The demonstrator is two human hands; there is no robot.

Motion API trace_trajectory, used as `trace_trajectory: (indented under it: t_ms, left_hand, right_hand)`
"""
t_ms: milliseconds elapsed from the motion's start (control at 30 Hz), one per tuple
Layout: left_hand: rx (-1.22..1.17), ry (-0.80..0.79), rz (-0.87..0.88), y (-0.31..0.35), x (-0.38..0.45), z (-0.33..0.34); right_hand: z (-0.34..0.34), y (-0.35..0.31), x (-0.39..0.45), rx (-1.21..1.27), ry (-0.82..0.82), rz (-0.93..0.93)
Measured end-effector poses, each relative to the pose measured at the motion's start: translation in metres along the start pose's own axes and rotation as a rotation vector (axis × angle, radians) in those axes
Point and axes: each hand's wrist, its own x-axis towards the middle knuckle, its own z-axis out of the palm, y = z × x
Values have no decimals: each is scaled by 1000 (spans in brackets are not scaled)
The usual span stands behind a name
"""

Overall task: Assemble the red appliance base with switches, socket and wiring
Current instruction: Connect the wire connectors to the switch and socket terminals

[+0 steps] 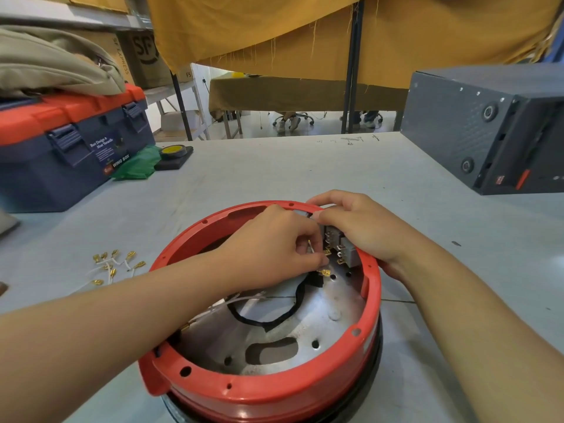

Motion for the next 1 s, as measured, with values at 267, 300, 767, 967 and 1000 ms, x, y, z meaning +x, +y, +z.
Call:
trace_trajectory:
  t_ms: [267,300,767,967,1000]
  left_hand:
    - [31,34,44,0,-1,-1]
    - [31,42,52,0,-1,-1]
    - [69,45,56,3,-1,3]
    - [66,37,52,3,-1,3]
    - [66,37,55,3,-1,3]
  right_hand:
    - [0,-1,-2,13,-14,1]
    - [0,-2,-2,14,-16,2]
    - [-1,-2,-2,2,-21,-4]
    - [-1,0,-2,-7,-18,-4]
    - [-1,-1,-2,-5,-18,-4]
